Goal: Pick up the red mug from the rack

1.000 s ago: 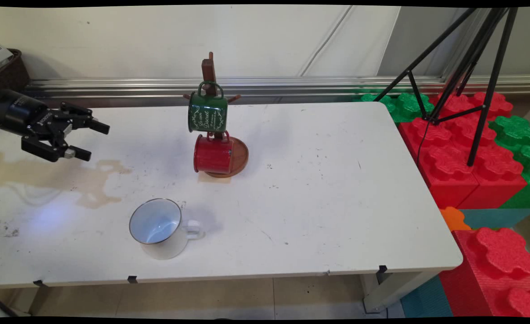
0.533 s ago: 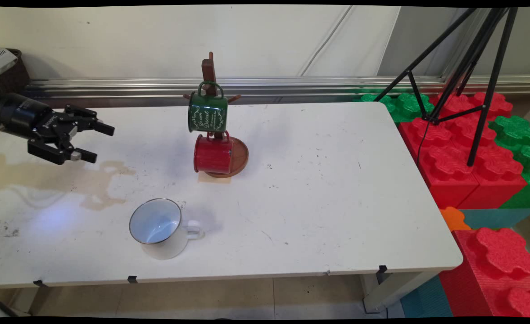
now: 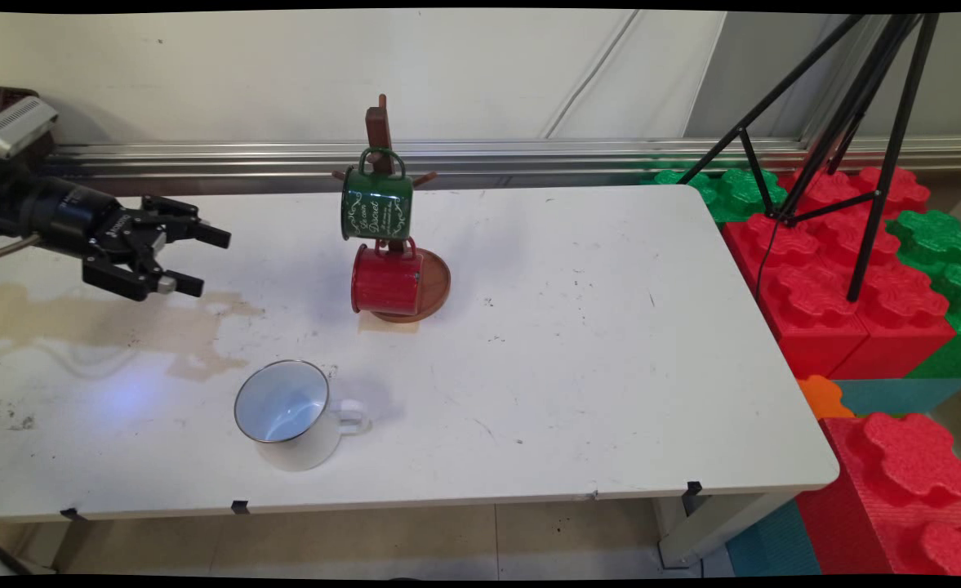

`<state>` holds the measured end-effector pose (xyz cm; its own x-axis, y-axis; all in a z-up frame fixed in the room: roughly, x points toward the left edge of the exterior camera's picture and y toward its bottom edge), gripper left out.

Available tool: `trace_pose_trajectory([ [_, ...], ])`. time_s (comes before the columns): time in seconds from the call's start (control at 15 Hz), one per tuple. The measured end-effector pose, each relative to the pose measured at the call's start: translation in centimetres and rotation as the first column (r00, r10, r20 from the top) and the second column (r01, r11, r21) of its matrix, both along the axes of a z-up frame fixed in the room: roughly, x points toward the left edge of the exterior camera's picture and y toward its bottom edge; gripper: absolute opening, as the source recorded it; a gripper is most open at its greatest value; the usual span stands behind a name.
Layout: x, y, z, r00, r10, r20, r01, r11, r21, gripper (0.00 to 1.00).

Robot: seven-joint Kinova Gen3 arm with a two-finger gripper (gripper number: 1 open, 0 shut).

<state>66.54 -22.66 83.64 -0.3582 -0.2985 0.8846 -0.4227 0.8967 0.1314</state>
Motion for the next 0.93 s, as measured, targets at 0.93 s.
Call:
trace_pose_trajectory([
  [0.93,-3.3,-3.7,-4.0,0.999,0.004,-0.044,-0.003,1.000,0.022,1.00],
])
